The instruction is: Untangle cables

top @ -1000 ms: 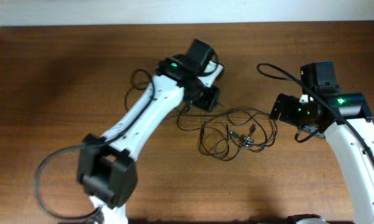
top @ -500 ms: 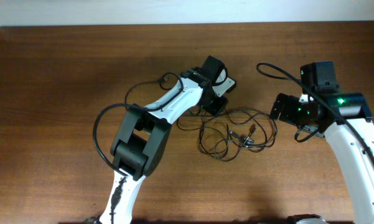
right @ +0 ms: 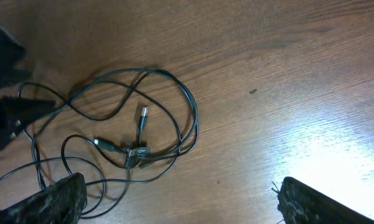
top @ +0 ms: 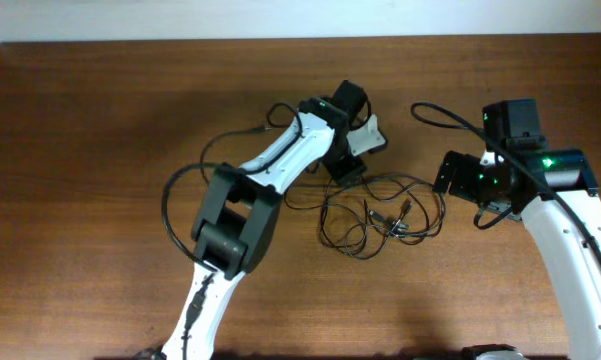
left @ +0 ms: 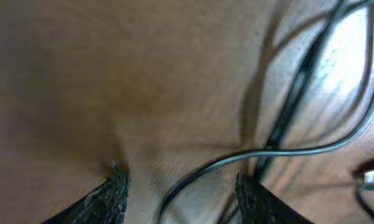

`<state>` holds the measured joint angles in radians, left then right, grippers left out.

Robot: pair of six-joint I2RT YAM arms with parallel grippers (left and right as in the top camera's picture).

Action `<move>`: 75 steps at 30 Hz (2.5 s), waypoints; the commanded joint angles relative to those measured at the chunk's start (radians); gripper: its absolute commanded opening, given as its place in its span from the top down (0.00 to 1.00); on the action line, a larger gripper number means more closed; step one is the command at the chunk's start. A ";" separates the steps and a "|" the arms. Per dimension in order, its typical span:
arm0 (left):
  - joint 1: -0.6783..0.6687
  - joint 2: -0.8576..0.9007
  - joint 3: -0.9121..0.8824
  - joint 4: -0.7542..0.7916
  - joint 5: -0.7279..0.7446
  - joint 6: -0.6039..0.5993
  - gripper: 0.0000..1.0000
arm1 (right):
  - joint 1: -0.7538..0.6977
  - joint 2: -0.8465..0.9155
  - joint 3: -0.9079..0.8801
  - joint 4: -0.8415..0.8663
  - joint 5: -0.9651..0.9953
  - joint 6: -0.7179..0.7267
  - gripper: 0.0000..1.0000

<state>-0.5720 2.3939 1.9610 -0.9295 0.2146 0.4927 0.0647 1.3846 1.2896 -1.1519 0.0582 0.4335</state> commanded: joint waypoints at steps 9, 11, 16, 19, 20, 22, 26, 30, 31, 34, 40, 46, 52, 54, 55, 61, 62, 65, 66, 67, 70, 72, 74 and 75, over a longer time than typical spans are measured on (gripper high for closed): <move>0.000 0.017 0.292 -0.208 -0.040 -0.109 1.00 | -0.006 -0.003 0.005 0.001 -0.002 -0.011 0.01; 0.006 -0.002 0.603 -0.381 -0.040 -0.174 1.00 | -0.006 -0.003 0.005 0.007 -0.002 -0.011 0.01; 0.005 -0.164 1.160 -0.435 -0.027 -0.283 1.00 | -0.006 -0.003 0.005 0.018 -0.002 -0.011 0.01; 0.005 -0.326 1.163 -0.336 -0.028 -0.283 1.00 | -0.006 -0.003 0.005 0.026 -0.002 -0.011 0.01; 0.005 -0.360 1.163 -0.314 -0.028 -0.283 1.00 | -0.006 -0.003 0.005 0.029 -0.003 -0.011 0.01; 0.005 -0.406 1.163 -0.293 -0.028 -0.283 1.00 | -0.006 -0.003 0.005 0.035 -0.032 -0.012 0.01; 0.005 -0.408 1.136 -0.325 -0.029 -0.283 1.00 | -0.006 -0.011 0.006 0.135 -0.532 -0.282 0.05; 0.005 -0.408 0.998 -0.340 -0.066 -0.325 1.00 | -0.006 -0.064 0.006 0.249 -0.703 -0.287 0.05; 0.005 -0.408 0.973 -0.339 -0.065 -0.344 1.00 | -0.006 -0.082 0.006 0.267 -0.708 -0.283 0.05; 0.005 -0.408 0.954 -0.340 -0.049 -0.346 1.00 | -0.006 -0.105 0.006 0.298 -0.715 -0.273 0.05; 0.005 -0.410 0.954 -0.358 0.060 -0.346 1.00 | -0.007 -0.104 0.006 0.514 -0.734 -0.117 0.05; 0.005 -0.410 0.954 -0.366 0.064 -0.346 1.00 | -0.006 -0.080 0.006 0.539 -0.761 -0.118 0.05; 0.005 -0.410 0.954 -0.374 0.101 -0.346 1.00 | -0.006 -0.075 0.006 0.724 -0.815 -0.005 0.05; 0.005 -0.410 0.954 -0.368 0.192 -0.346 1.00 | -0.006 -0.062 0.006 0.738 -0.834 0.048 0.05; 0.005 -0.410 0.954 -0.364 0.229 -0.346 1.00 | -0.006 -0.050 0.006 0.738 -0.834 0.072 0.05; 0.005 -0.410 0.954 -0.363 0.267 -0.346 1.00 | 0.068 0.014 0.006 0.832 -0.901 0.087 0.05; 0.005 -0.410 0.954 -0.362 0.280 -0.346 1.00 | 0.078 0.013 0.006 0.864 -0.901 0.087 0.08; 0.005 -0.410 0.954 -0.362 0.294 -0.346 1.00 | 0.094 0.014 0.006 0.898 -0.892 0.087 0.27; 0.005 -0.410 0.954 -0.362 0.294 -0.346 1.00 | 0.095 0.014 0.005 0.888 -0.893 0.087 0.34; 0.005 -0.410 0.954 -0.360 0.294 -0.346 1.00 | 0.098 0.014 0.005 0.870 -0.893 0.087 0.37; 0.005 -0.410 0.954 -0.339 0.290 -0.346 1.00 | 0.112 0.028 0.005 0.719 -0.885 0.076 0.38; 0.005 -0.410 0.954 -0.341 0.274 -0.346 1.00 | 0.112 0.057 0.005 0.608 -0.858 0.072 0.37; 0.005 -0.410 0.954 -0.356 0.228 -0.345 1.00 | 0.112 0.094 0.005 0.532 -0.851 0.072 0.40; 0.005 -0.410 0.954 -0.359 0.208 -0.345 1.00 | 0.112 0.109 0.005 0.497 -0.851 0.072 0.44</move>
<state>-0.5690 1.9911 2.9112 -1.2926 0.4652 0.1593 0.1673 1.4445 1.2980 -0.5900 -0.8143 0.5194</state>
